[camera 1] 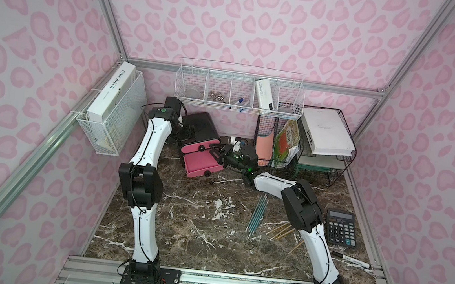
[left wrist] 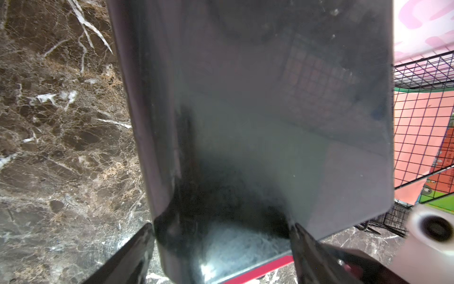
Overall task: Please place the pencils in the drawer according to their color
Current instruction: Close the drawer in the storage box, then pick up the pencil from the center of the board.
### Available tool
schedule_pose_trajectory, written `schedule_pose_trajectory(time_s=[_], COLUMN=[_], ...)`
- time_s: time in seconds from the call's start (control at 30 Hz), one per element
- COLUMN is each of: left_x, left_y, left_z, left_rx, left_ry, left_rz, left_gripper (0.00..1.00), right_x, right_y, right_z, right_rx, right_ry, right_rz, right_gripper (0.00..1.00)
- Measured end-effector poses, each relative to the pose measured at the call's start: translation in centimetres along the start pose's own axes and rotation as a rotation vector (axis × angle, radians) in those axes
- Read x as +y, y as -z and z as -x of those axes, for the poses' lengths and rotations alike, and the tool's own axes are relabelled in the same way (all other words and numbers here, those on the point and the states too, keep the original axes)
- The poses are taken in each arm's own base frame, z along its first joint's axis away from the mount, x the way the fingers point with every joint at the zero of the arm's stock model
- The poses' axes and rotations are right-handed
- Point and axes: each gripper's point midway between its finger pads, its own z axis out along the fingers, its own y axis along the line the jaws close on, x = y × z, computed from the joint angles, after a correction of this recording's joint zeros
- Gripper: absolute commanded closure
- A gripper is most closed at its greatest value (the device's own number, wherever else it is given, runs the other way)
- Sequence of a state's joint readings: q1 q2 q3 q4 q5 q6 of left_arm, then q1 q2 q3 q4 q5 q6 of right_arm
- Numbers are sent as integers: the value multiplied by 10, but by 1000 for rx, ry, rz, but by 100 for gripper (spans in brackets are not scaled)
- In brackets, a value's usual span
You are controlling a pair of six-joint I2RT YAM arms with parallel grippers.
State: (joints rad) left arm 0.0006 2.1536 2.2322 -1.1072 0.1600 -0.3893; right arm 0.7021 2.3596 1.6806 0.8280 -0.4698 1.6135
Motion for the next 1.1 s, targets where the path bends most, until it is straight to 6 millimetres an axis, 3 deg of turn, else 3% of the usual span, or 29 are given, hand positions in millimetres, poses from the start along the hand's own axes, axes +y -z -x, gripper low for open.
schedule_pose_trajectory(time_s=[0.13, 0.3, 0.47, 0.67, 0.9, 1.1], left_x=[0, 3, 5, 1, -16, -44], left_y=[2, 8, 23, 58, 96, 107], left_z=[-2, -6, -7, 4, 11, -20], left_rx=[5, 15, -1, -100, -191, -170], left_ry=[-2, -14, -26, -74, -126, -187], left_rz=[-2, 19, 37, 38, -34, -123], left_gripper=[15, 15, 11, 7, 5, 2], right_x=[14, 26, 16, -3, -10, -5], right_y=[16, 42, 69, 95, 122, 155], right_z=[-7, -15, -22, -29, -24, -14], right_rx=[8, 14, 14, 22, 16, -11], right_ry=[19, 43, 61, 78, 142, 275], right_rz=[8, 2, -58, -151, -253, -392], right_gripper=[31, 24, 19, 16, 12, 9])
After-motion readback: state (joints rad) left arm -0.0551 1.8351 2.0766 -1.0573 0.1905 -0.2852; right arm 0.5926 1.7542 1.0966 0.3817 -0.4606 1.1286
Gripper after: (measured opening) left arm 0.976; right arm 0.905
